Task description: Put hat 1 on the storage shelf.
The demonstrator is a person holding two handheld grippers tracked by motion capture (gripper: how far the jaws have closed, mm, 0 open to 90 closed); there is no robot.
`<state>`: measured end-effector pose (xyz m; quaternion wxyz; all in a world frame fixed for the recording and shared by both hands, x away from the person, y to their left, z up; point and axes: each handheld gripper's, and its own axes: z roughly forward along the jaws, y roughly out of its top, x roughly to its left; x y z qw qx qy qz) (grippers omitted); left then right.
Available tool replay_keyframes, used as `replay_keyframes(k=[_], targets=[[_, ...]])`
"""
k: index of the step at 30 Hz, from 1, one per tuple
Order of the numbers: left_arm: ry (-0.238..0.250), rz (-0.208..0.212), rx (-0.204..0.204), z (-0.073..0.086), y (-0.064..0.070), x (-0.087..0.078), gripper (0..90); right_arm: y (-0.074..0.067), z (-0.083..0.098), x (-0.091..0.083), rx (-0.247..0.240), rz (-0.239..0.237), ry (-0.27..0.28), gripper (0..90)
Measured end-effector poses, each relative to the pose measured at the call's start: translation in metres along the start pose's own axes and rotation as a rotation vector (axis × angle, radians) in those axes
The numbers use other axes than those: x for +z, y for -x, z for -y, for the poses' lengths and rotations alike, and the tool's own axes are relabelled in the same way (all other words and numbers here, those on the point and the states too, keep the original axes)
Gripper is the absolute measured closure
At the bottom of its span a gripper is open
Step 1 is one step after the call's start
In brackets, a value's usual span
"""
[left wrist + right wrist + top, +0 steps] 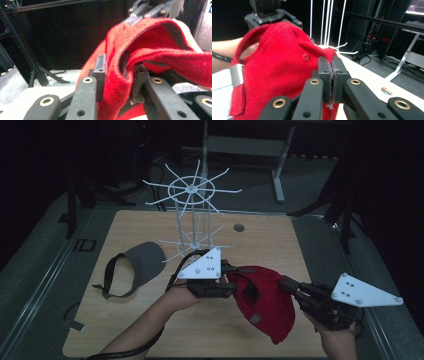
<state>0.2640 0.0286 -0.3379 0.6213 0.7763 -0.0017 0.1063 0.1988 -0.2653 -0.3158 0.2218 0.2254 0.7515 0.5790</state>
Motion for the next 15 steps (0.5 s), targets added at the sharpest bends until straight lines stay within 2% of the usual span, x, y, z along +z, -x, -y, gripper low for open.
replay_keyframes(k=[4,8,12,15], targets=[[-0.023,-0.016,0.003,0.002,0.002,-0.001,63.0,0.003,-0.003,-0.004,0.002,0.012,0.010,87.9],[-0.028,-0.025,-0.010,0.007,0.003,-0.003,59.6,0.006,-0.004,-0.007,0.009,0.024,0.021,87.9],[-0.037,-0.046,-0.003,0.011,0.006,-0.006,56.7,0.006,-0.004,-0.008,0.010,0.020,0.021,87.9],[-0.020,-0.059,-0.022,0.014,0.007,-0.011,52.1,0.007,-0.004,-0.010,0.011,0.025,0.027,87.9]])
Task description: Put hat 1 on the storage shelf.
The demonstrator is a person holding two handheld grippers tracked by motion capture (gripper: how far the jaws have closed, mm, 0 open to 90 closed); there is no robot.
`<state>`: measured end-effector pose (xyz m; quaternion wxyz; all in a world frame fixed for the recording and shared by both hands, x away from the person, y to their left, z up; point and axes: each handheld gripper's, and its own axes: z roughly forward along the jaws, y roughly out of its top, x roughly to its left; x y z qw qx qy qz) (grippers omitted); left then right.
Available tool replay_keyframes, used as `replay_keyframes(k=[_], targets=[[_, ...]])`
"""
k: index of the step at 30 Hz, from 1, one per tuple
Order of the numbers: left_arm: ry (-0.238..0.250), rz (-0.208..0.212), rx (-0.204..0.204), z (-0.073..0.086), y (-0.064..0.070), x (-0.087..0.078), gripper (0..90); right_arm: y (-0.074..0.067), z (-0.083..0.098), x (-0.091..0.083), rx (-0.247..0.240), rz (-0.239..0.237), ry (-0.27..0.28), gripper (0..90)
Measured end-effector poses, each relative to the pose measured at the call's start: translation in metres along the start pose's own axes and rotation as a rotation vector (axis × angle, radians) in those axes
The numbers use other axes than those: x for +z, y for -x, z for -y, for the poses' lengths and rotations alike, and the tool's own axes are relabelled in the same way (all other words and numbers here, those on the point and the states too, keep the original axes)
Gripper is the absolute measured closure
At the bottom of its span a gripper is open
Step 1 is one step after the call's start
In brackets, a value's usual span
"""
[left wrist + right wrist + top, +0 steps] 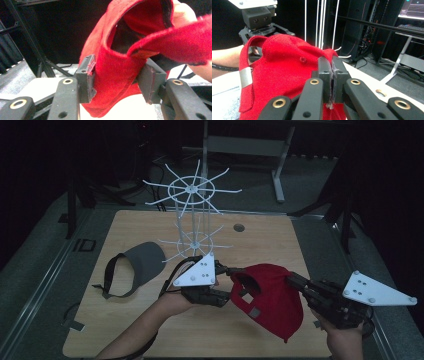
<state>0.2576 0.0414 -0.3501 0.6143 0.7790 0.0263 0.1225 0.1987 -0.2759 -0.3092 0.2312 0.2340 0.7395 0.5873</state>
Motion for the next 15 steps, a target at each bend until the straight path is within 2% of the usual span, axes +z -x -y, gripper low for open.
replay_keyframes(k=[3,8,10,12,15], targets=[[-0.014,-0.015,0.002,0.001,0.001,-0.003,50.1,0.001,0.000,-0.001,0.005,0.003,0.001,87.9],[-0.001,-0.025,-0.006,0.003,0.002,-0.009,48.7,0.002,-0.001,-0.002,0.004,0.013,0.006,87.9],[-0.008,-0.041,-0.011,0.005,0.002,-0.012,48.8,0.003,-0.002,-0.005,0.007,0.027,0.013,87.9],[-0.019,-0.060,-0.031,0.010,0.001,-0.016,48.9,0.006,-0.003,-0.009,0.016,0.036,0.026,87.9],[-0.020,-0.065,-0.046,0.014,0.001,-0.018,48.9,0.008,-0.004,-0.013,0.020,0.047,0.034,87.9]])
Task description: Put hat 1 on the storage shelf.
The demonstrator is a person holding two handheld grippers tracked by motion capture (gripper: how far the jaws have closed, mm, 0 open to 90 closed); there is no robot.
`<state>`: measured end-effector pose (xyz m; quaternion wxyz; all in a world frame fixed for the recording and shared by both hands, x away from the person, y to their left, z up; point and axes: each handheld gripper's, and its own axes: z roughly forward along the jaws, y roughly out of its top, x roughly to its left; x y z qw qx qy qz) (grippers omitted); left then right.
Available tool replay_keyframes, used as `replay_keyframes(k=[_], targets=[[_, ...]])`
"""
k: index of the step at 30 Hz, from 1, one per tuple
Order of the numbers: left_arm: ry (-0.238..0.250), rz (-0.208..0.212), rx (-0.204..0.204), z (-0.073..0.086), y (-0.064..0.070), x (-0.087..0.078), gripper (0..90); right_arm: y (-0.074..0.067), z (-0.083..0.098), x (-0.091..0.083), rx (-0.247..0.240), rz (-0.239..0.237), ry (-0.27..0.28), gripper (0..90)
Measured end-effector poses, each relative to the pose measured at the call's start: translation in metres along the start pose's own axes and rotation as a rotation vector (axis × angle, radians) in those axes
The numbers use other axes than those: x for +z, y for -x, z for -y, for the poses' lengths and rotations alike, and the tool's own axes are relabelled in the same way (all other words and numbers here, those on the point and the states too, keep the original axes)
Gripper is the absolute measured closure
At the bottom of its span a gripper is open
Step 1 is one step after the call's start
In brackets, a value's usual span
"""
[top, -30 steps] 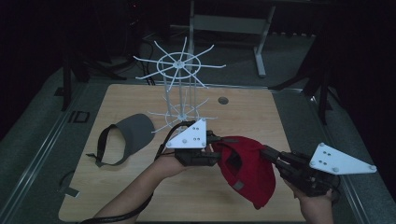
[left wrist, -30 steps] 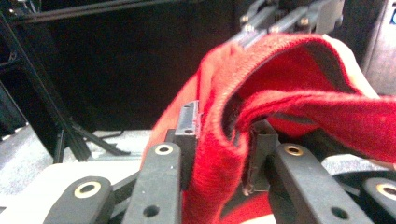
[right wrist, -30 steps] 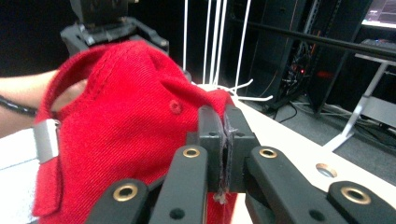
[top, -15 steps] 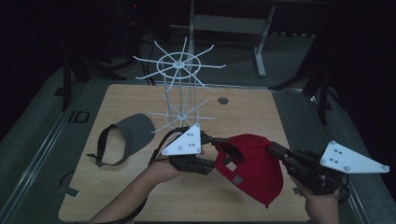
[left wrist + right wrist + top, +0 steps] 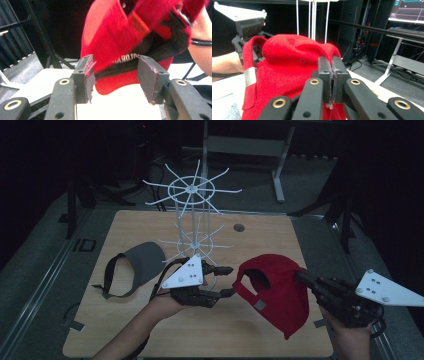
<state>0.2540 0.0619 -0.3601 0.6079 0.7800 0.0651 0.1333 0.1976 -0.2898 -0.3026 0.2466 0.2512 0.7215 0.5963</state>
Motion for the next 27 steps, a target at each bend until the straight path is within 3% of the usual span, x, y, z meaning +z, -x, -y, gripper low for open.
replay_keyframes(k=[5,8,11,18,27], targets=[[-0.017,-0.038,0.007,0.009,0.004,-0.002,48.9,0.008,-0.003,-0.003,0.003,0.055,0.004,87.8],[-0.020,-0.048,0.004,0.013,0.005,-0.003,48.8,0.010,-0.004,-0.003,0.009,0.062,0.006,87.9],[-0.026,-0.079,-0.025,0.025,0.007,-0.009,48.8,0.020,-0.005,-0.001,0.032,0.088,0.019,87.8],[-0.047,-0.095,-0.047,0.047,0.012,-0.015,48.9,0.031,-0.014,0.006,0.044,0.128,0.029,87.8],[-0.059,-0.076,-0.107,0.076,0.017,-0.021,48.9,0.044,-0.040,0.015,0.045,0.169,0.079,87.8]])
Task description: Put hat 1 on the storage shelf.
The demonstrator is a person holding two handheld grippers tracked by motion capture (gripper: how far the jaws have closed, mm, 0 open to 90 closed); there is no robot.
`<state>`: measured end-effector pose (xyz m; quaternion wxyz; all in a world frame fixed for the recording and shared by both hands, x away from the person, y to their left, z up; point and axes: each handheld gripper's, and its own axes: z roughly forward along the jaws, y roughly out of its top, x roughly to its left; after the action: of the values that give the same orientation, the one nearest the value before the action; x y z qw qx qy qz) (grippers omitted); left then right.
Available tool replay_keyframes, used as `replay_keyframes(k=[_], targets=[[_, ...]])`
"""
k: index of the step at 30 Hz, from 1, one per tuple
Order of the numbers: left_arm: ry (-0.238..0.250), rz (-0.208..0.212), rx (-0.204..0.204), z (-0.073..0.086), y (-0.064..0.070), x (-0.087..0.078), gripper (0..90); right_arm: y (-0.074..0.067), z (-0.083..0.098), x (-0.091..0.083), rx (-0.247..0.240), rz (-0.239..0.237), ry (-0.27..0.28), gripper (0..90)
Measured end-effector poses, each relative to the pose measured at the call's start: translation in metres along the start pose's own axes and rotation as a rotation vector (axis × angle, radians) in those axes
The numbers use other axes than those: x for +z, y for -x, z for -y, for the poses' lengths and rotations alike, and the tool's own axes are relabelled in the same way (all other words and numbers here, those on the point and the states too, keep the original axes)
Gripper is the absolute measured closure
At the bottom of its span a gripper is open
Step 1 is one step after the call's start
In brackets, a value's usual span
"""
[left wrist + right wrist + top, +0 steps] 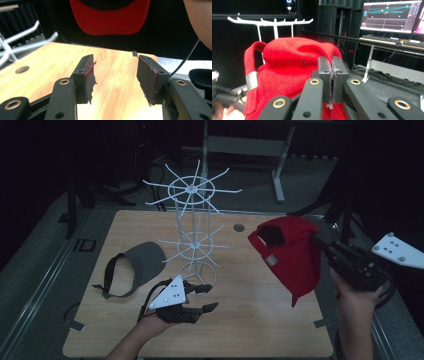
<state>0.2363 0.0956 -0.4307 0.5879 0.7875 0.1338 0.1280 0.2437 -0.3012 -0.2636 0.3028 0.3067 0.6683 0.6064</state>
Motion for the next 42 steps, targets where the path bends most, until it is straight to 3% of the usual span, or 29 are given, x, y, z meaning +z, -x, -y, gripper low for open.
replay_keyframes(k=[9,16,24,29,36,42], targets=[[-0.006,0.001,-0.030,0.020,0.004,-0.002,49.0,0.007,-0.026,0.022,0.010,0.022,0.029,87.8],[0.007,-0.001,-0.036,0.022,0.003,-0.004,49.0,0.019,-0.049,0.044,0.034,0.045,0.055,87.8],[0.016,-0.008,-0.037,0.021,0.001,-0.005,49.0,0.016,-0.063,0.072,0.010,0.084,0.037,87.8],[0.018,-0.012,-0.037,0.021,0.000,-0.007,49.0,0.011,-0.062,0.086,0.003,0.071,0.016,87.8],[0.021,-0.012,-0.046,0.023,0.000,-0.008,49.0,0.008,-0.052,0.092,0.000,0.054,-0.007,87.8],[0.017,-0.012,-0.045,0.024,0.000,-0.008,49.0,0.006,-0.029,0.097,-0.005,0.020,-0.050,87.7]])
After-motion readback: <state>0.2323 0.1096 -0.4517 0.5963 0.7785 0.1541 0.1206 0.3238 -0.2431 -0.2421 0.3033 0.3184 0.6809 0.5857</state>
